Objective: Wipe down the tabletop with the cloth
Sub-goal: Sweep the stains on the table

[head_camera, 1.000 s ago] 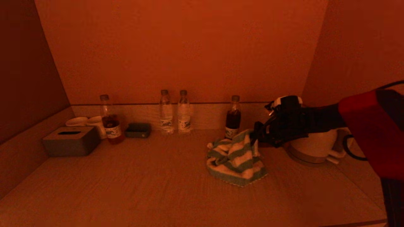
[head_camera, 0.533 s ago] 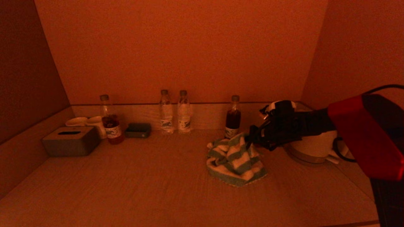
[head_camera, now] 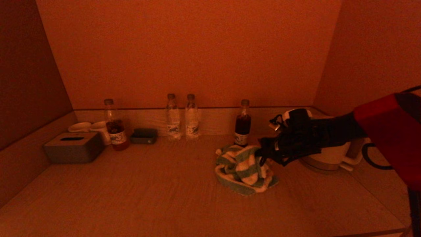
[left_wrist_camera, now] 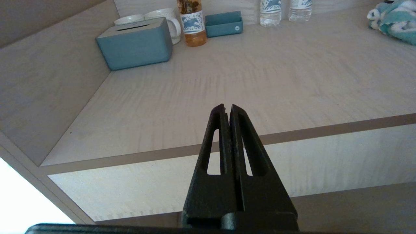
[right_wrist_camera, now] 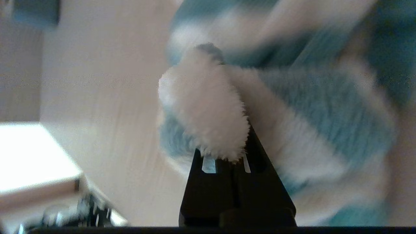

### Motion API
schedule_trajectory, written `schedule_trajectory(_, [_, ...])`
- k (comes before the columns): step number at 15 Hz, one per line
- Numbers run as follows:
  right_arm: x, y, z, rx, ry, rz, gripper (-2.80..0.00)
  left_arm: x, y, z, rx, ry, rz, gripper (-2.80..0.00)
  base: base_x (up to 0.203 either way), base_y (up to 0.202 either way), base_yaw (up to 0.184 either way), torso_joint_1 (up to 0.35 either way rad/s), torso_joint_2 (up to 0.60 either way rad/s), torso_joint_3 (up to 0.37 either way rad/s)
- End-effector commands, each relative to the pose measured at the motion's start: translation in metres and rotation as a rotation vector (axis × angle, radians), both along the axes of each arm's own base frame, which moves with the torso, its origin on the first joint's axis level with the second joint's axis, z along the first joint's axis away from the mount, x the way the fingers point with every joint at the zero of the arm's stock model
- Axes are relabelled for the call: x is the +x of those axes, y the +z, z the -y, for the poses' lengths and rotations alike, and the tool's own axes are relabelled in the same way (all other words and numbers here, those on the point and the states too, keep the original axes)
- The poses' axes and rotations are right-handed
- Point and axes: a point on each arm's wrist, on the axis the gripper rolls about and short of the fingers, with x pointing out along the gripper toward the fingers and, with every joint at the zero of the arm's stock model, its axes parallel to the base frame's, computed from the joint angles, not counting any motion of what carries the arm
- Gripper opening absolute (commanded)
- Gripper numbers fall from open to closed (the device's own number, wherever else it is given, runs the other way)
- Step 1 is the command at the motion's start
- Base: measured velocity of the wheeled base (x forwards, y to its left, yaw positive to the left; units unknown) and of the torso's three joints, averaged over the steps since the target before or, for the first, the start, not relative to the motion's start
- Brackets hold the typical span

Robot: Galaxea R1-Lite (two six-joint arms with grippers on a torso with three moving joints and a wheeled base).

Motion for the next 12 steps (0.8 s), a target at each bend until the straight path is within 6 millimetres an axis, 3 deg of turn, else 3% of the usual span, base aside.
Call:
schedule_trajectory(1, [-0.023, 0.021, -0.006, 0.003, 0.093, 0.071, -2.80, 0.000, 0.000, 0.000, 0.001, 0.000, 0.000, -2.80, 0.000, 0.000, 0.000, 0.000, 0.00, 0.000])
schedule_trajectory(4, [-0.036, 0.026, -0.011, 0.009, 0.131, 0.083, -2.80, 0.000, 0.000, 0.000, 0.001, 0.000, 0.000, -2.80, 0.000, 0.000, 0.000, 0.000, 0.00, 0.000])
schedule_trajectory(7, [-0.073, 0.025, -0.008, 0.004, 0.203, 0.073, -2.80, 0.000, 0.000, 0.000, 0.001, 0.000, 0.000, -2.80, 0.000, 0.000, 0.000, 0.000, 0.00, 0.000])
schedule_trajectory(12, [-0.085, 0.018, 0.006, -0.029, 0.203, 0.081, -2.80, 0.000, 0.000, 0.000, 0.001, 0.000, 0.000, -2.80, 0.000, 0.000, 0.000, 0.000, 0.00, 0.000])
